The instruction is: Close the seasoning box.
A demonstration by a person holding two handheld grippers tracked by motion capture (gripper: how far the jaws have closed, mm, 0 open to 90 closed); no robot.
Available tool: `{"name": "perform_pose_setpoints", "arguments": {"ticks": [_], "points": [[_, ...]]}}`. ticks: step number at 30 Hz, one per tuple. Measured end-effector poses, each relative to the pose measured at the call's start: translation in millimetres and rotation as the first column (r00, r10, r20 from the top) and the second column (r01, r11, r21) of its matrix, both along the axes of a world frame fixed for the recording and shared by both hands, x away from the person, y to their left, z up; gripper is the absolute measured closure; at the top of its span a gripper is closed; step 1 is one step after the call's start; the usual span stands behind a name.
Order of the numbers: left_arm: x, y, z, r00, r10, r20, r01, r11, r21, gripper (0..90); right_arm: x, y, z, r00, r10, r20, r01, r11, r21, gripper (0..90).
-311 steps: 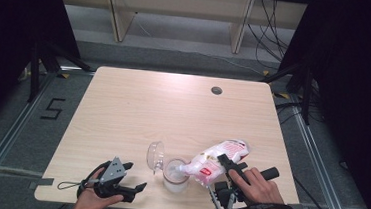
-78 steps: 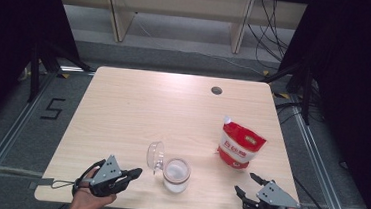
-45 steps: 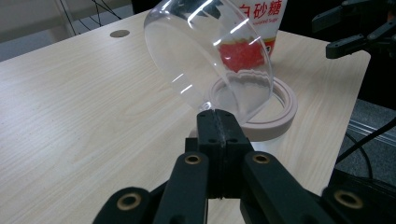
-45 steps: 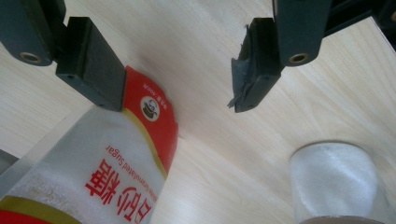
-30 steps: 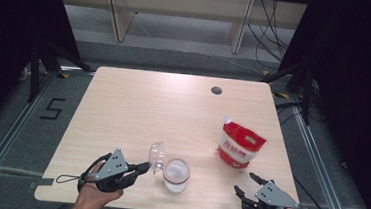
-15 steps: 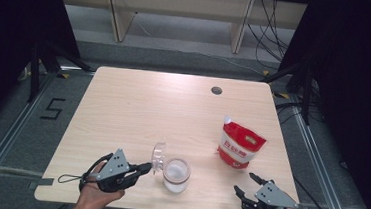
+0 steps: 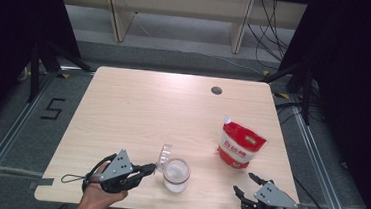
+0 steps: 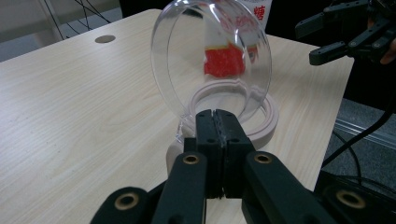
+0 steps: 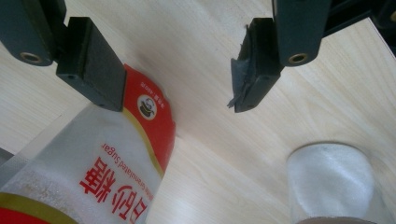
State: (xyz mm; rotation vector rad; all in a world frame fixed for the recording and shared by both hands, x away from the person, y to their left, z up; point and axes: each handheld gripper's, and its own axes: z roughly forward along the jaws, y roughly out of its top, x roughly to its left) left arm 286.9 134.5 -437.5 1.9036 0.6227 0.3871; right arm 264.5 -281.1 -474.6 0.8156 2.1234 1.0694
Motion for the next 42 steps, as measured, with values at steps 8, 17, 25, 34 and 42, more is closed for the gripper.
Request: {"name": "perform_pose_setpoints", "arguments": {"ticks": [8,17,25,34,42], "points": [[-1.8,2.9,0.5,0.9998,-0.005,-0.018,0.005,0.9996,-0.029,79.8,0.5,0.1,-0.3,1.0000,0.001,0.001,-0.001,1.000,-0.002,36.3],[-4.2,12.9,-3.0,0.9973,-0.005,-0.073,0.000,0.9979,-0.065,65.8,0.1,0.0,-0.1,1.0000,0.004,-0.003,-0.004,1.000,0.008,36.2],[-4.5,17.5,-10.0,0.9975,-0.019,-0.068,0.017,0.9995,-0.026,48.1,0.7,-1.3,0.7,0.9991,0.038,-0.015,-0.036,0.993,0.116,33.6],[-9.1,22.6,-17.6,0.9966,0.001,-0.083,-0.003,0.9998,-0.019,36.1,0.6,3.3,-2.2,0.9975,0.058,-0.041,-0.051,0.987,0.150,26.3],[-13.0,25.7,-24.1,0.9972,0.000,-0.075,0.002,0.9995,0.031,25.4,-1.2,4.3,-3.7,0.9957,0.042,-0.082,-0.027,0.983,0.180,18.3]]}}
